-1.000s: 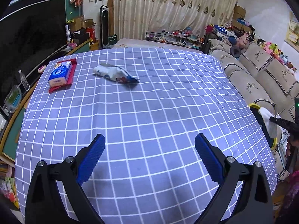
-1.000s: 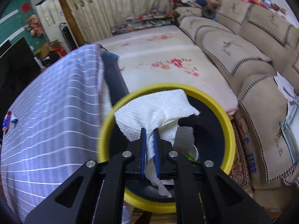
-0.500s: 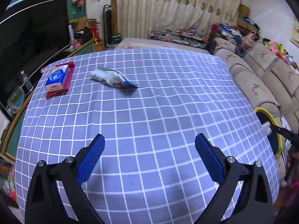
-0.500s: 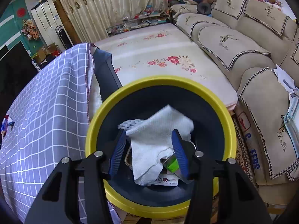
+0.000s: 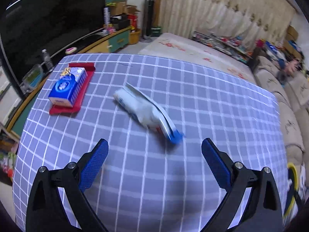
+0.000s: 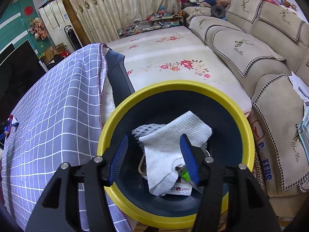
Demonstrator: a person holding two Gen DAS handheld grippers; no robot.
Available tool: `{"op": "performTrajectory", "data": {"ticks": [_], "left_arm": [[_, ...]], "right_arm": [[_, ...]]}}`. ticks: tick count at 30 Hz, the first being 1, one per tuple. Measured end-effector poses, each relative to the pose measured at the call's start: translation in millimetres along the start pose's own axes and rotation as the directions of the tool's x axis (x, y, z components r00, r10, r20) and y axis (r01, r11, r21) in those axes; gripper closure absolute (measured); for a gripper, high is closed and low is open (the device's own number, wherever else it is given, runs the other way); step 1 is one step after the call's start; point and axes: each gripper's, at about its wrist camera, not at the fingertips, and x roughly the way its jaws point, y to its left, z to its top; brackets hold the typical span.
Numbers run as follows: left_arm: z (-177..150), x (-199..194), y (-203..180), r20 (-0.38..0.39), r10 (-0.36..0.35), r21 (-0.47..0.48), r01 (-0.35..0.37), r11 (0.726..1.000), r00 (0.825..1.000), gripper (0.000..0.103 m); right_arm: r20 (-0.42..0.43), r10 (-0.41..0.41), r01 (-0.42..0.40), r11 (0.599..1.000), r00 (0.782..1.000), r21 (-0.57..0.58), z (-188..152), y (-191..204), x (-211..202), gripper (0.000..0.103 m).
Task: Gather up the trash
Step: 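Grasp the white-and-blue snack wrapper with the left gripper, then carry the snack wrapper over the yellow bin and open the left gripper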
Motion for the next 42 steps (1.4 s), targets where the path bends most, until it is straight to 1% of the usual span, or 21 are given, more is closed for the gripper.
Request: {"op": "performTrajectory", "data": {"ticks": [3, 8, 12, 17, 18, 20, 22, 23, 24, 25, 27, 28, 30, 32, 35, 38, 39, 40, 42], "left_arm": [[15, 22, 4, -0.02, 0.049, -0.043, -0.05, 0.998, 0.999, 0.007], [24, 49, 10, -0.079, 0.075, -0.098, -0.082, 0.992, 0.994, 0.007], [27, 63, 5, -0.086, 0.109, -0.081, -0.116, 0.99, 0.99, 0.007], [33, 72, -4, -0.08, 0.12, -0.055, -0.125, 0.991, 0.99, 0.007], [33, 72, -6, -0.078, 0.122, -0.049, -0.126, 0.991, 0.989, 0.009], [35, 72, -11, -0.065, 0.13, -0.025, -0.132, 0.991, 0.989, 0.018], [37, 72, -16, -0.054, 0.128, -0.012, -0.129, 0.992, 0.99, 0.029], [37, 71, -17, -0.051, 0.126, -0.009, -0.126, 0.992, 0.991, 0.032], [38, 71, -21, -0.043, 0.12, -0.002, -0.12, 0.993, 0.992, 0.04], [39, 71, -25, -0.035, 0.114, 0.01, -0.114, 0.993, 0.993, 0.052], [37, 68, -30, -0.028, 0.096, 0.037, -0.095, 0.995, 0.995, 0.063], [35, 66, -33, -0.027, 0.086, 0.048, -0.084, 0.995, 0.996, 0.067], [28, 59, -42, -0.027, 0.056, 0.079, -0.054, 0.995, 0.998, 0.069], [18, 49, -59, -0.022, 0.013, 0.122, -0.01, 0.993, 1.0, 0.077], [1, 30, -86, -0.007, -0.039, 0.182, 0.04, 0.982, 0.999, 0.076], [-19, 4, -122, 0.006, -0.113, 0.259, 0.108, 0.96, 0.994, 0.076], [-28, -7, -139, 0.005, -0.152, 0.297, 0.144, 0.944, 0.988, 0.076], [-35, -15, -152, 0.002, -0.177, 0.322, 0.167, 0.932, 0.984, 0.076], [-51, -34, -180, -0.018, -0.242, 0.372, 0.231, 0.899, 0.97, 0.076]], "right_arm": [[-0.004, 0.005, -0.005, 1.0, 1.0, -0.004, 0, 1, 2, 0.049], [-0.011, 0.008, -0.008, 1.0, 1.0, -0.013, 2, 2, 7, 0.048], [-0.014, 0.013, -0.014, 1.0, 1.0, -0.018, 3, 5, 9, 0.048], [-0.012, 0.017, -0.018, 1.0, 1.0, -0.022, 5, 7, 9, 0.048], [-0.013, 0.017, -0.017, 1.0, 1.0, -0.022, 5, 7, 10, 0.048], [-0.015, 0.015, -0.015, 1.0, 1.0, -0.021, 5, 6, 10, 0.048], [-0.019, 0.014, -0.014, 1.0, 1.0, -0.018, 5, 5, 10, 0.048], [-0.02, 0.013, -0.014, 1.0, 1.0, -0.018, 4, 5, 10, 0.048], [-0.022, 0.013, -0.013, 1.0, 1.0, -0.016, 3, 4, 10, 0.048], [-0.022, 0.014, -0.014, 1.0, 1.0, -0.014, 3, 3, 10, 0.048], [-0.021, 0.015, -0.015, 1.0, 1.0, -0.009, 1, 1, 9, 0.048], [-0.019, 0.015, -0.015, 1.0, 1.0, -0.007, 1, 0, 8, 0.048], [-0.013, 0.017, -0.017, 1.0, 1.0, -0.001, -1, -3, 5, 0.048], [-0.006, 0.019, -0.019, 1.0, 1.0, 0.003, -2, -5, 1, 0.048], [0.007, 0.022, -0.022, 1.0, 1.0, 0.009, -4, -9, -7, 0.048], [0.029, 0.022, -0.022, 1.0, 0.999, 0.015, -6, -16, -19, 0.048], [0.036, 0.021, -0.022, 1.0, 0.999, 0.018, -7, -18, -23, 0.048], [0.041, 0.02, -0.021, 1.0, 0.999, 0.02, -7, -20, -26, 0.048], [0.058, 0.013, -0.014, 1.0, 0.998, 0.024, -9, -25, -35, 0.048]]}}
